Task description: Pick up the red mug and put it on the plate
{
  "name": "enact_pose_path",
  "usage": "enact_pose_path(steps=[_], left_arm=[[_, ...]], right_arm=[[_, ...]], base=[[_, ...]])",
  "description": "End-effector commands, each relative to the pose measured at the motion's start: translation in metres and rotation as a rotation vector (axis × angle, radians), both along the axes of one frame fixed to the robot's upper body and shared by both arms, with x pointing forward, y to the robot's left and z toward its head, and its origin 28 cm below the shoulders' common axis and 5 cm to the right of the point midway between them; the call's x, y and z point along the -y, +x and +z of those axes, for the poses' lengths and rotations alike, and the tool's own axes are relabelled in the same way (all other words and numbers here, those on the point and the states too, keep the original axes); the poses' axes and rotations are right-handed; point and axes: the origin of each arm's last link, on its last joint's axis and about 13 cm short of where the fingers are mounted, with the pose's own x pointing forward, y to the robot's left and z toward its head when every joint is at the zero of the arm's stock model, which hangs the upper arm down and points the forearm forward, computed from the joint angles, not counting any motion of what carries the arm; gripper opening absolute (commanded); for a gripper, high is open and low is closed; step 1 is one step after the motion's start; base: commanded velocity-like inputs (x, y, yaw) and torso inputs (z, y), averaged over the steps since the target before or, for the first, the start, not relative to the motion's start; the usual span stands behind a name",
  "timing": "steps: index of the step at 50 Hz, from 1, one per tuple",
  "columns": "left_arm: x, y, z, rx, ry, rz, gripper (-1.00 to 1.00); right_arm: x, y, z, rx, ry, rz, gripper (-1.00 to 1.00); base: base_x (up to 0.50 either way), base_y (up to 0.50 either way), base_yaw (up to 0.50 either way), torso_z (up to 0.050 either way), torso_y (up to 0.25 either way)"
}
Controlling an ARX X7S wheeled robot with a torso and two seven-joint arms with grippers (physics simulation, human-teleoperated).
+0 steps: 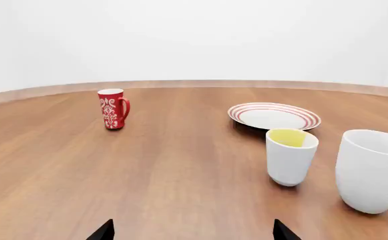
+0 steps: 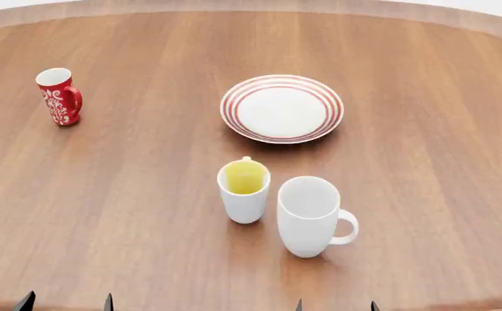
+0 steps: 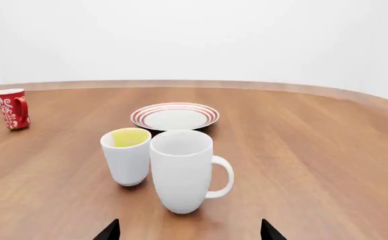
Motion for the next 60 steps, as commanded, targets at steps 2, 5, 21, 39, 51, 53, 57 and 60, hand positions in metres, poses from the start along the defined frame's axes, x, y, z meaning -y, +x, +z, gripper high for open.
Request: enact_pose_path(steps=[2,5,21,39,51,53,57,60], left_arm=[[0.0,0.001,0.0,-0.006,0.007,0.001,1.0],[0.001,0.001,-0.001,-0.005,0.011,0.001,1.0],[0.0,0.001,-0.001,-0.011,0.016,0.003,1.0],[-0.003,0.03,0.089,-0.005,0.074,-0.092,1.0],[-0.006,0.045,0.134,0.077,0.104,-0.093,1.0],[-0.007,0.045,0.137,0.081,0.099,-0.094,1.0],[-0.009,0.046,0.138,0.083,0.091,-0.091,1.0],[-0.009,0.046,0.138,0.085,0.088,-0.089,1.0]], right_arm=[[0.0,0.001,0.001,-0.01,-0.004,-0.015,1.0],[0.0,0.001,0.0,-0.019,-0.003,-0.016,1.0],[-0.002,0.0,-0.002,-0.013,-0.027,-0.009,1.0],[-0.009,0.026,0.092,0.019,-0.034,0.119,1.0],[-0.003,0.056,0.142,0.039,0.001,0.125,1.0],[-0.002,0.058,0.144,0.042,0.007,0.12,1.0],[-0.001,0.06,0.146,0.047,0.015,0.113,1.0],[0.0,0.061,0.148,0.048,0.017,0.111,1.0]], base=[[0.0,0.0,0.0,0.0,0.0],[0.0,0.0,0.0,0.0,0.0],[0.0,0.0,0.0,0.0,0.0],[0.0,0.0,0.0,0.0,0.0],[0.0,0.0,0.0,0.0,0.0],[0.0,0.0,0.0,0.0,0.0],[0.0,0.0,0.0,0.0,0.0],[0.0,0.0,0.0,0.0,0.0]])
